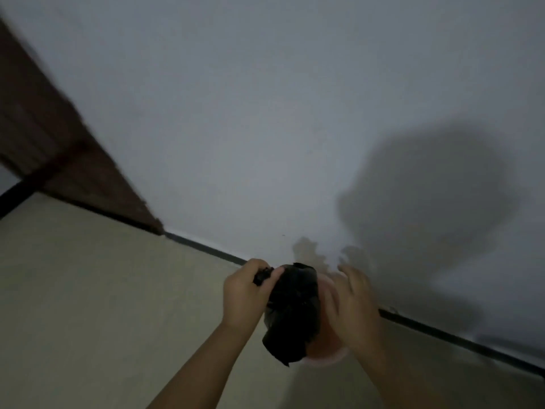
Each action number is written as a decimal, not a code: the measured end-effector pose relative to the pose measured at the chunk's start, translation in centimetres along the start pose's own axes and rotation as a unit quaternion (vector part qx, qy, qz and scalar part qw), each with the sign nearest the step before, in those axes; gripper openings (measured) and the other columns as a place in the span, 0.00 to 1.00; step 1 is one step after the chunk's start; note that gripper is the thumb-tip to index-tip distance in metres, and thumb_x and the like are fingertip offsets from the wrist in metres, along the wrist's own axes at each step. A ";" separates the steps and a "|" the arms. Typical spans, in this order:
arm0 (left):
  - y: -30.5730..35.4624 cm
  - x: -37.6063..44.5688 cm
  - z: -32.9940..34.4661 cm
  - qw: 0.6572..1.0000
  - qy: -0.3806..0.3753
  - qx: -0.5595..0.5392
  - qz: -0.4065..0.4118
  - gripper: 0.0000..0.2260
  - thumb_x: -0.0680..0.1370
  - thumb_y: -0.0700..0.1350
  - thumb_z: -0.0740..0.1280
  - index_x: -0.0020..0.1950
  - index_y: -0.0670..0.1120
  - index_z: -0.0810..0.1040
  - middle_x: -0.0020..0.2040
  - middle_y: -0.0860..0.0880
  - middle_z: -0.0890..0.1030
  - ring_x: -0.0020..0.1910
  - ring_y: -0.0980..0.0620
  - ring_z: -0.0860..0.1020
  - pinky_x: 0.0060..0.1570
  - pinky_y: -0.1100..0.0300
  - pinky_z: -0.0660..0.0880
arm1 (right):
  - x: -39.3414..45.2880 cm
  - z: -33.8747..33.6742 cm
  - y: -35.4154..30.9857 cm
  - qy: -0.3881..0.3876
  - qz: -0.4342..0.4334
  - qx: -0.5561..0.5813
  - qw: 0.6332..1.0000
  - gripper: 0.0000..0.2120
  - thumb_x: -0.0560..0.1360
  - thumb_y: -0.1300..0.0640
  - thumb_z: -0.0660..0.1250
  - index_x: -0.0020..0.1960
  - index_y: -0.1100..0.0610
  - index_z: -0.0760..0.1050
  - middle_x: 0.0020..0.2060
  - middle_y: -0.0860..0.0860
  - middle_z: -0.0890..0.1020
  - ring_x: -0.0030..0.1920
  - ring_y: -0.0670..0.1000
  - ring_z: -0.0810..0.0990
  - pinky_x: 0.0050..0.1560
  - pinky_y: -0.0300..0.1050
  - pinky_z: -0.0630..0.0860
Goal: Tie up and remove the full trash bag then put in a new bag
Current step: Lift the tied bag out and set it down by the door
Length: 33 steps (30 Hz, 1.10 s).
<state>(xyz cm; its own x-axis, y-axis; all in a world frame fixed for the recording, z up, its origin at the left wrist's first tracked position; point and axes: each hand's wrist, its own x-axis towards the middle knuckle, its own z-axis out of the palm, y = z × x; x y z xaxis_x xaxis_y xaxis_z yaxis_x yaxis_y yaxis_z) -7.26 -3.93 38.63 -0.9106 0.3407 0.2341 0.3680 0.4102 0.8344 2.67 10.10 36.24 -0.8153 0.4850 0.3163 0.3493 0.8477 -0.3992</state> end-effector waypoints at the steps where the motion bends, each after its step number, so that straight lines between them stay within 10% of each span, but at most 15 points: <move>1: 0.2 -0.8 -2.3 0.999 0.018 -0.001 -0.027 0.10 0.68 0.45 0.73 0.32 0.43 0.75 0.28 0.49 0.75 0.36 0.62 0.76 0.34 0.67 0.71 | 0.3 -1.0 -2.1 -0.015 -0.022 0.004 1.000 0.16 0.73 0.55 0.52 0.45 0.62 0.76 0.43 0.61 0.82 0.49 0.54 0.70 0.45 0.55 0.79; 10: -3.9 -8.7 -21.0 0.966 0.179 0.015 -0.186 0.08 0.71 0.35 0.69 0.35 0.45 0.75 0.30 0.60 0.74 0.32 0.75 0.74 0.34 0.81 0.68 | -1.7 1.1 -19.6 -0.140 -0.225 0.068 0.962 0.16 0.69 0.56 0.55 0.43 0.63 0.79 0.43 0.62 0.82 0.48 0.58 0.79 0.43 0.56 0.80; 15: -8.9 -12.1 -31.8 0.917 0.261 -0.031 -0.299 0.16 0.73 0.37 0.67 0.30 0.54 0.71 0.29 0.51 0.77 0.30 0.55 0.78 0.32 0.64 0.76 | -4.1 5.8 -31.3 -0.197 -0.333 0.063 0.920 0.18 0.67 0.55 0.53 0.38 0.62 0.80 0.40 0.61 0.83 0.40 0.59 0.83 0.38 0.51 0.81; 28: -19.3 -20.1 -62.9 0.828 0.349 -0.116 -0.423 0.08 0.72 0.30 0.66 0.50 0.33 0.76 0.31 0.49 0.73 0.22 0.67 0.76 0.23 0.76 0.70 | -10.5 16.9 -67.2 -0.245 -0.513 0.145 0.810 0.15 0.65 0.53 0.54 0.36 0.59 0.78 0.33 0.54 0.83 0.34 0.55 0.83 0.30 0.39 0.78; 33: -26.7 -21.1 -74.0 0.799 0.380 -0.010 -0.466 0.12 0.71 0.38 0.70 0.53 0.37 0.79 0.39 0.45 0.80 0.39 0.49 0.78 0.41 0.63 0.76 | -11.6 22.3 -80.7 -0.230 -0.582 0.117 0.771 0.16 0.63 0.51 0.54 0.37 0.55 0.79 0.36 0.52 0.84 0.36 0.52 0.84 0.32 0.42 0.80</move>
<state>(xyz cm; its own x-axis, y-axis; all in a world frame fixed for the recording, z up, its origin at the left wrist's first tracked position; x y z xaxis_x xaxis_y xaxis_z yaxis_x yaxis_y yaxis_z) -11.80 -84.66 48.37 -0.6416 -0.7202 -0.2639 -0.5324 0.1704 0.8292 -26.38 -68.74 45.57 -0.6107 -0.7480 0.2600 -0.7913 0.5639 -0.2363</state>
